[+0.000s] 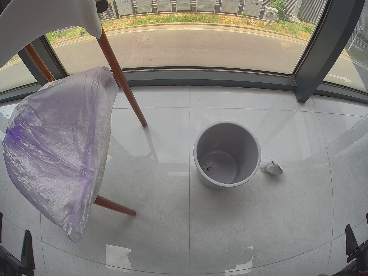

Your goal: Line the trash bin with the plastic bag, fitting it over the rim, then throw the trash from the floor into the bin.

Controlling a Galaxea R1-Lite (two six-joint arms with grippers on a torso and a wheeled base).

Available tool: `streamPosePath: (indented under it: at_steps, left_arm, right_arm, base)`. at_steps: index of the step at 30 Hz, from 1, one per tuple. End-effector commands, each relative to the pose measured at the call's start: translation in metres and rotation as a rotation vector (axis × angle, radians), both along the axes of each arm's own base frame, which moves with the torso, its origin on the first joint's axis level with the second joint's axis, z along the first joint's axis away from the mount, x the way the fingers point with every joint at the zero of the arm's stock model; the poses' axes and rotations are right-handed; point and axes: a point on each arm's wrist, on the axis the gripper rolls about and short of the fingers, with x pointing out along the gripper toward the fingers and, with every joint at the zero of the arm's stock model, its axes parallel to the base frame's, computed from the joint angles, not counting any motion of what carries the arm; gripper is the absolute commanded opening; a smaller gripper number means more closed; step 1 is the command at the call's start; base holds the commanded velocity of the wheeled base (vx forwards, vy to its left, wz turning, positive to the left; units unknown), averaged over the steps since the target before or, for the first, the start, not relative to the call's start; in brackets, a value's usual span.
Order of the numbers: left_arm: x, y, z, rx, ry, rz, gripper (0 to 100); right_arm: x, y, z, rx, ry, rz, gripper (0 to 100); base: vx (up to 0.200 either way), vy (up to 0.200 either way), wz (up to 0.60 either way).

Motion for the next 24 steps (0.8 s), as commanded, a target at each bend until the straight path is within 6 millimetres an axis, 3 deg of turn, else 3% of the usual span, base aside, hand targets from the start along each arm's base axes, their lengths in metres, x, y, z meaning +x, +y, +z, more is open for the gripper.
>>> streamPosePath:
  at_steps: [1,5,9,14,20,24]
  left_arm:
    - [0.007,-0.002,0.040,0.030,0.106,-0.078,100]
    - [0.027,-0.003,0.071,0.049,0.174,-0.174,100]
    - [0.048,-0.006,0.089,0.143,0.229,-0.255,100]
    - [0.071,-0.013,0.099,0.239,0.279,-0.414,100]
    - [0.097,-0.018,0.104,0.338,0.326,-0.448,100]
    - [0.131,-0.024,0.109,0.428,0.315,-0.434,100]
  right_arm:
    - [0.000,0.000,-0.005,0.001,0.002,0.000,100]
    - [0.000,0.000,-0.005,0.001,0.002,0.000,100]
    - [0.000,0.000,-0.005,0.001,0.002,0.000,100]
    - [0.000,0.000,-0.005,0.001,0.002,0.000,100]
    - [0.000,0.000,-0.005,0.001,0.002,0.000,100]
    - [0.000,0.000,-0.005,0.001,0.002,0.000,100]
  base:
    - [0.000,0.000,0.00]
    - [0.000,0.000,0.00]
    - [0.000,0.000,0.00]
    - [0.000,0.000,0.00]
    - [0.000,0.000,0.00]
    - [0.000,0.000,0.00]
